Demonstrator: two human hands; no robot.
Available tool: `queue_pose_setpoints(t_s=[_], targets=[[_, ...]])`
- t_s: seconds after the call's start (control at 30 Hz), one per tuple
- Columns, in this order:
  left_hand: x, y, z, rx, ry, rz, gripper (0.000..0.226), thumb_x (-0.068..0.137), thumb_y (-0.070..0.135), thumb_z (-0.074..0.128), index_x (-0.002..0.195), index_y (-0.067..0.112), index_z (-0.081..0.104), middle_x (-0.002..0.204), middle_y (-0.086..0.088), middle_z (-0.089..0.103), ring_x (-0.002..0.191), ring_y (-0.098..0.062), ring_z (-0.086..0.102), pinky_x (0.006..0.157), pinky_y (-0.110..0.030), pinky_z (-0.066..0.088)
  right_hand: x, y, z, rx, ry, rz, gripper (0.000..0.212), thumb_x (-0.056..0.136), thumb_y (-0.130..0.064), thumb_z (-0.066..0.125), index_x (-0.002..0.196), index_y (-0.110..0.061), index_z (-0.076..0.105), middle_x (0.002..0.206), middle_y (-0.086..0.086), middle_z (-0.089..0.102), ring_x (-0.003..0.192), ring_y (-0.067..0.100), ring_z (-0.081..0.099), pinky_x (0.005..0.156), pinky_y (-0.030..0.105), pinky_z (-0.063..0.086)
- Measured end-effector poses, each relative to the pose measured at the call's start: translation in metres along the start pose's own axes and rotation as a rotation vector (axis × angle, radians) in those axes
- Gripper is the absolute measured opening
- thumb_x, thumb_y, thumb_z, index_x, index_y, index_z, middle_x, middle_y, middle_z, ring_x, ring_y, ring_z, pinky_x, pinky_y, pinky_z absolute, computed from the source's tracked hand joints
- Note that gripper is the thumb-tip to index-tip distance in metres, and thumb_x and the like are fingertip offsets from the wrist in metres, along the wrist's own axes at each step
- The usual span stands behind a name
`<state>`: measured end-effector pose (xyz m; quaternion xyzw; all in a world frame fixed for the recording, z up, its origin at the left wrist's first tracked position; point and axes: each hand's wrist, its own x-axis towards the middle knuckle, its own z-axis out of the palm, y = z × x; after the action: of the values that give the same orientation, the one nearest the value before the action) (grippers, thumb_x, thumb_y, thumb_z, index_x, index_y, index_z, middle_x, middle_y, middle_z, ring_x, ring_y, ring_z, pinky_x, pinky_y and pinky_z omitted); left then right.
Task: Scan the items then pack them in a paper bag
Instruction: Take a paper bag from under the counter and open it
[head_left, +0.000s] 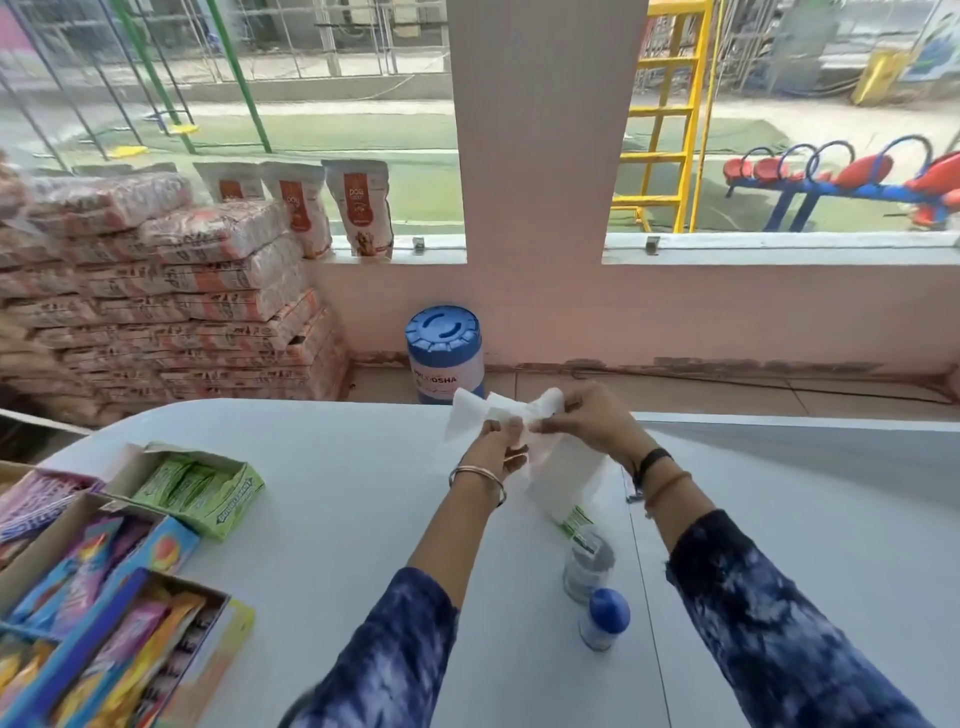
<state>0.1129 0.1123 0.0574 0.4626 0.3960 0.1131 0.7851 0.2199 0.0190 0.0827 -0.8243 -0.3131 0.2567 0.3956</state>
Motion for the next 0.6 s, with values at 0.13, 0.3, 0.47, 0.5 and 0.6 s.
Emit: queue_pose_setpoints(t_s=[0.13,0.3,0.47,0.5,0.6], targets=[[0.011,0.000,-0.008,-0.040,0.167,0.041,0.015,0.084,-0.006,0.054,0.090,0.005,0.062,0.081,-0.009,0.062,0.065,-0.023,0.062,0.046,-0.022,0.053,0.009,0.012,0.001,0.305,0.179,0.060,0.024,0.073,-0.020,0.076,0.066,-0.005,0.059,0.065,0.007,0.054,0.056,0.016,0.048,0.057,0.028,0.039],[0.002,0.007,0.007,0.189,0.021,-0.115,0.034,0.092,0.010,0.048,0.124,-0.002,0.048,0.138,-0.020,0.047,0.098,-0.019,0.044,0.086,-0.034,0.043,0.007,0.007,0.025,-0.108,0.046,0.069,0.036,0.077,-0.023,0.069,0.050,-0.015,0.046,0.052,0.000,0.045,0.054,0.018,0.044,0.049,0.028,0.029],[0.015,0.011,-0.030,0.448,0.435,0.172,0.008,0.084,0.002,0.049,0.092,0.001,0.051,0.103,-0.025,0.058,0.061,-0.028,0.057,0.068,-0.043,0.058,0.013,-0.001,-0.035,-0.241,0.513,0.016,0.014,0.079,-0.007,0.059,0.085,-0.011,0.071,0.086,0.016,0.071,0.081,0.033,0.064,0.066,0.034,0.048],[0.016,0.011,-0.041,0.476,0.510,0.185,0.007,0.082,0.004,0.050,0.088,0.003,0.047,0.099,-0.025,0.059,0.057,-0.028,0.058,0.067,-0.045,0.059,0.014,-0.002,-0.053,-0.241,0.614,0.017,0.020,0.078,-0.004,0.057,0.088,-0.014,0.071,0.091,0.016,0.072,0.085,0.034,0.065,0.068,0.035,0.049],[0.020,0.008,-0.053,0.679,0.568,0.248,0.033,0.079,0.008,0.057,0.106,0.002,0.040,0.116,-0.025,0.053,0.095,-0.041,0.058,0.083,-0.046,0.051,0.021,-0.011,-0.075,-0.261,0.719,-0.024,0.018,0.079,-0.006,0.058,0.086,-0.015,0.071,0.094,0.016,0.071,0.087,0.036,0.063,0.066,0.033,0.045]])
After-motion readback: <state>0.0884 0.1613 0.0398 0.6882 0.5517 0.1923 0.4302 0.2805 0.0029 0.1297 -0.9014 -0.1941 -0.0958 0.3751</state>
